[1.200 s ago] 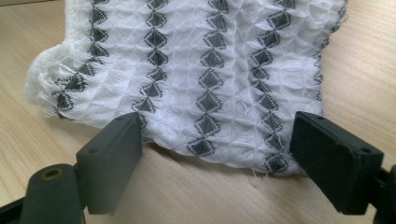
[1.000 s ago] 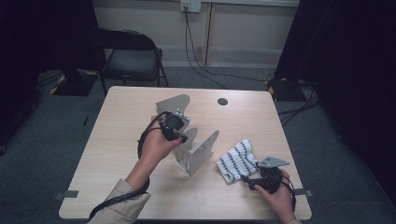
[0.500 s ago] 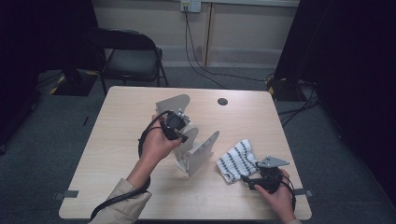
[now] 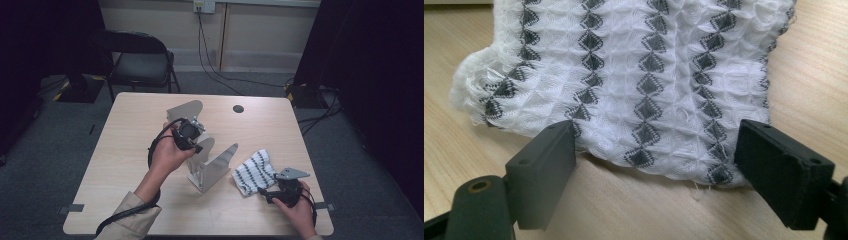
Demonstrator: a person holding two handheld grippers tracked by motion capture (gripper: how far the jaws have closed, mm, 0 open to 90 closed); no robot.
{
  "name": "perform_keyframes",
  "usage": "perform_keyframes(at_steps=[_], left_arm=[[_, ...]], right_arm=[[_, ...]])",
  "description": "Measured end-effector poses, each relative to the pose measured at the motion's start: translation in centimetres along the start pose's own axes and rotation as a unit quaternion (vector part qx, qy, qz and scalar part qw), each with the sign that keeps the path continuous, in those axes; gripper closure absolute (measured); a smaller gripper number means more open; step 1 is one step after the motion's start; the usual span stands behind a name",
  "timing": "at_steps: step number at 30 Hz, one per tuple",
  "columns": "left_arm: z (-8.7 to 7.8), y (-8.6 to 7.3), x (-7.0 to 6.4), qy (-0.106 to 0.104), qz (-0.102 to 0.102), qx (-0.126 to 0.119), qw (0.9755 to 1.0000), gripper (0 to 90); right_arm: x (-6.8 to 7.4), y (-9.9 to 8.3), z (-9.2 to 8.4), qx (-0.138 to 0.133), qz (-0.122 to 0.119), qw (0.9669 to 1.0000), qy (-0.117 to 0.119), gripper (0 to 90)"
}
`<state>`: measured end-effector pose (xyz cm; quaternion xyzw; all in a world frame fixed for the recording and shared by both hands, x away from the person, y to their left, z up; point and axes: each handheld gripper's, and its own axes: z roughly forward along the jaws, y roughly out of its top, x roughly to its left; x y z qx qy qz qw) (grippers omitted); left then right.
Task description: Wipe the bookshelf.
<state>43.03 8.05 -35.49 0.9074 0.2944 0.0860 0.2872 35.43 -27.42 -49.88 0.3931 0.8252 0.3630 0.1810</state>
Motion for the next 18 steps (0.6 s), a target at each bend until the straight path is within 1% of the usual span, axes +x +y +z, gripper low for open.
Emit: perform_keyframes(at_steps=[1,2,4,8,9,14,18], left_arm=[[0.0,0.1,-0.1,0.000,0.003,0.002,1.0000,90.0],[-0.1,0.2,-0.2,-0.006,0.007,0.004,0.9999,90.0],[0.0,0.5,-0.4,-0.006,0.011,0.005,0.9999,90.0],[0.0,1.0,-1.0,-0.013,0.028,0.007,0.9995,90.0],[0.0,1.1,-1.2,-0.018,0.029,0.006,0.9994,90.0],[0.1,1.6,-1.8,-0.024,0.041,0.006,0.9989,90.0],[0.0,1.9,-2.1,-0.027,0.051,0.007,0.9983,90.0]], right_arm=[[0.0,0.0,0.0,0.000,0.000,1.0000,0.000,16.1],[0.0,0.0,0.0,0.000,0.000,1.0000,0.000,16.1],[0.0,0.0,0.0,0.000,0.000,1.0000,0.000,16.1],[0.0,0.0,0.0,0.000,0.000,1.0000,0.000,16.1],[0.0,0.0,0.0,0.000,0.000,1.0000,0.000,16.1],[0.0,0.0,0.0,0.000,0.000,1.0000,0.000,16.1],[0.0,0.0,0.0,0.000,0.000,1.0000,0.000,16.1]])
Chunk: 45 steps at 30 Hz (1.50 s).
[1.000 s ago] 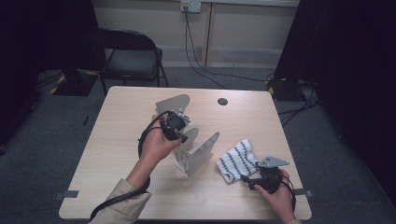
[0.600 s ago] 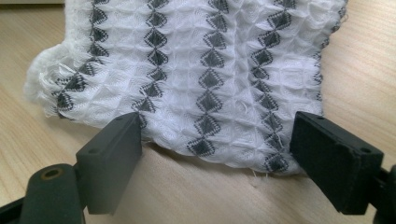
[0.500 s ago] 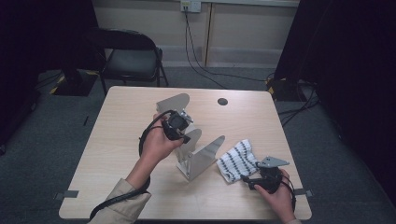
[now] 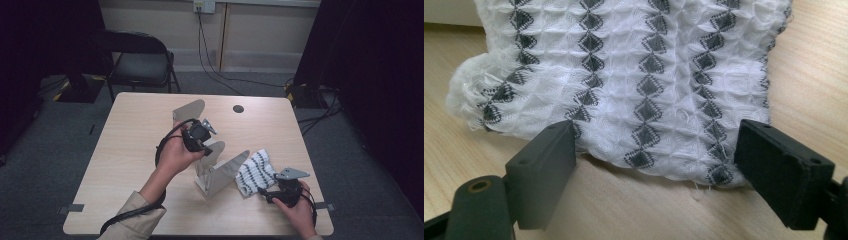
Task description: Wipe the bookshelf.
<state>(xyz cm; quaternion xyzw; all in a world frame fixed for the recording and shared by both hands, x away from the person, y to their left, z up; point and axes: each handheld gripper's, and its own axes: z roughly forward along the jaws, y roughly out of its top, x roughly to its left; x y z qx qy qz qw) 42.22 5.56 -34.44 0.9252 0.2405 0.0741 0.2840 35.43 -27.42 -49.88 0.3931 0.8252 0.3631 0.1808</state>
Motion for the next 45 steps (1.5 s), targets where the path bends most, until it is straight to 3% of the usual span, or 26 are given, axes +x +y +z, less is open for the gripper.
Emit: perform_keyframes(at_steps=[7,20,35,45], left_arm=[[0.0,-0.1,-0.3,-0.006,0.011,0.000,0.9999,90.0],[-0.7,-2.3,0.1,-0.009,0.014,-0.001,0.9999,90.0],[-1.8,-5.3,0.9,0.001,0.004,0.005,1.0000,90.0],[-2.2,-6.1,1.5,0.008,-0.002,0.004,1.0000,89.5]], right_arm=[[0.0,0.0,0.0,0.000,0.000,1.0000,0.000,16.1],[0.0,0.0,0.0,0.001,0.001,1.0000,0.001,16.1],[-0.1,0.1,0.1,0.000,-0.001,1.0000,0.001,16.1],[-0.1,0.0,0.1,0.000,-0.001,1.0000,0.002,16.1]])
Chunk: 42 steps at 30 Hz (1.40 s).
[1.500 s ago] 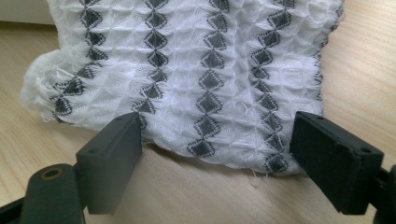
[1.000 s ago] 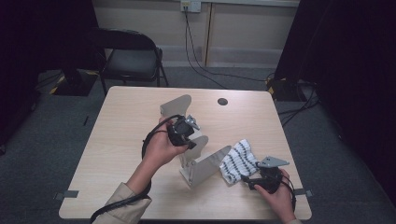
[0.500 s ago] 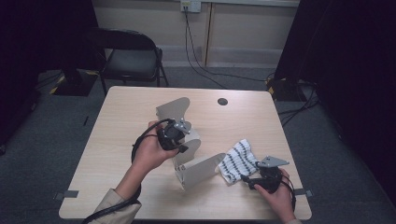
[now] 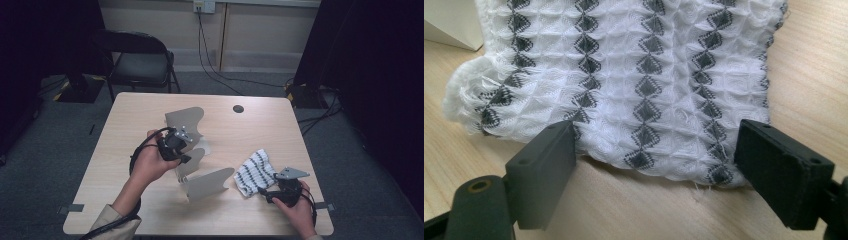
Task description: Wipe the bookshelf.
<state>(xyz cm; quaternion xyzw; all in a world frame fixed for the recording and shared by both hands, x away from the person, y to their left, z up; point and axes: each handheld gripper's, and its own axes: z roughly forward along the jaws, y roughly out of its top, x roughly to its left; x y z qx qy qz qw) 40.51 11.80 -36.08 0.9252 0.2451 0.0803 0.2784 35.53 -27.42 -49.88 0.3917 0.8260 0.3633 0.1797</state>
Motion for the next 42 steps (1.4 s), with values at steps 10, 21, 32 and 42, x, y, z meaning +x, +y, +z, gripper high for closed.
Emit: perform_keyframes(at_steps=[10,21,32,42], left_arm=[[-0.9,0.0,0.1,0.013,-0.021,-0.021,0.9995,76.5],[-2.4,0.4,0.4,0.026,-0.028,-0.033,0.9987,66.6],[-4.0,0.4,0.9,0.055,-0.042,-0.055,0.9961,52.3],[-4.2,-1.3,2.2,0.104,-0.073,-0.043,0.9910,43.1]], right_arm=[[0.0,0.0,0.0,0.000,0.000,1.0000,0.000,16.1],[0.0,0.0,0.0,0.000,0.000,1.0000,0.000,16.1],[0.0,0.0,0.0,0.000,0.000,1.0000,0.000,16.1],[0.0,0.0,0.0,0.000,0.000,1.0000,0.000,16.1]])
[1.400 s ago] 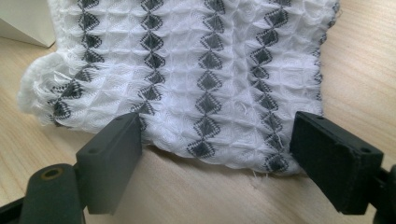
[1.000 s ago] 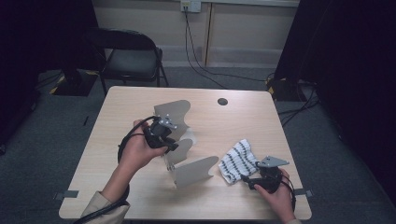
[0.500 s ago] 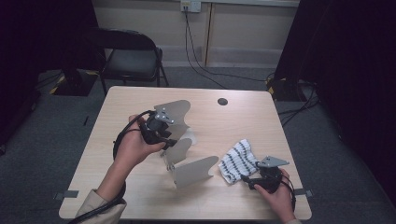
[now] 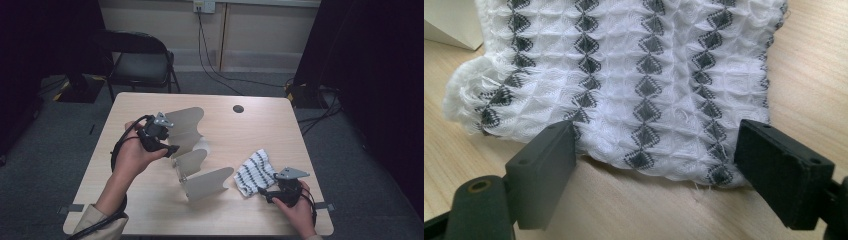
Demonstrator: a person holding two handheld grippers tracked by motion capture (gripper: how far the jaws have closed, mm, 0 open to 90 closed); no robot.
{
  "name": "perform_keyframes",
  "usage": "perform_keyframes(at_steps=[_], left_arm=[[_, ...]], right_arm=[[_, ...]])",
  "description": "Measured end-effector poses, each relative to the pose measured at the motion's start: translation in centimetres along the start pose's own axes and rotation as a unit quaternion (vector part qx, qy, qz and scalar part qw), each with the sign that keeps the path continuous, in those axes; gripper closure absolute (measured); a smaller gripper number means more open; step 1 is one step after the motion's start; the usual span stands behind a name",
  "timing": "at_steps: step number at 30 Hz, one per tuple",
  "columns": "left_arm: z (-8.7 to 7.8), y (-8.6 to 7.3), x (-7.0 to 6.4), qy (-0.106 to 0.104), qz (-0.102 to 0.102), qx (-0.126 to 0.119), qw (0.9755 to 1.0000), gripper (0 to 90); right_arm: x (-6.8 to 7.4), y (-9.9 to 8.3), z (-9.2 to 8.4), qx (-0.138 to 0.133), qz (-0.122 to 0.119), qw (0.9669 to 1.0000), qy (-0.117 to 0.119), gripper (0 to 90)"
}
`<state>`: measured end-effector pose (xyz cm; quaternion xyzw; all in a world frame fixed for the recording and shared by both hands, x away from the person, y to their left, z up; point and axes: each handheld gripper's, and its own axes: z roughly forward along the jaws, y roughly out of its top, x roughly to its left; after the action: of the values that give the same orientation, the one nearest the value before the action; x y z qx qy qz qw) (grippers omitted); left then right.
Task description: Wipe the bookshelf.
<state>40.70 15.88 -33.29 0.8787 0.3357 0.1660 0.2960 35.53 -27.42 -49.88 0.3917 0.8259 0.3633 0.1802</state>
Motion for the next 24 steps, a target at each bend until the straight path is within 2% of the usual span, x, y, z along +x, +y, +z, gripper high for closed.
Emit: perform_keyframes(at_steps=[4,9,11,13,16,18,24], left_arm=[[0.4,-0.6,0.3,0.007,-0.012,0.016,0.9998,41.1],[1.1,-0.9,0.5,0.000,-0.030,0.012,0.9995,38.0],[1.4,-0.9,0.5,-0.008,-0.037,0.013,0.9992,40.8],[1.7,-0.8,0.4,-0.007,-0.038,0.016,0.9991,40.9],[2.5,-0.8,0.1,-0.013,-0.036,0.026,0.9989,47.1],[3.0,-1.0,-0.1,-0.027,-0.039,0.026,0.9985,56.0],[3.1,-0.7,-0.5,-0.009,-0.030,0.034,0.9989,60.5]], right_arm=[[0.0,0.0,0.0,0.000,0.000,1.0000,0.000,16.1],[0.0,0.0,0.0,0.000,0.000,1.0000,0.000,16.1],[0.0,0.0,0.0,0.000,0.000,1.0000,0.000,16.1],[0.0,0.0,0.0,0.000,0.000,1.0000,0.000,16.1],[0.0,0.0,0.0,0.000,0.000,1.0000,0.000,16.1],[0.0,0.0,0.0,0.000,0.000,1.0000,0.000,16.1],[0.0,0.0,0.0,0.000,0.000,1.0000,-0.001,16.1]])
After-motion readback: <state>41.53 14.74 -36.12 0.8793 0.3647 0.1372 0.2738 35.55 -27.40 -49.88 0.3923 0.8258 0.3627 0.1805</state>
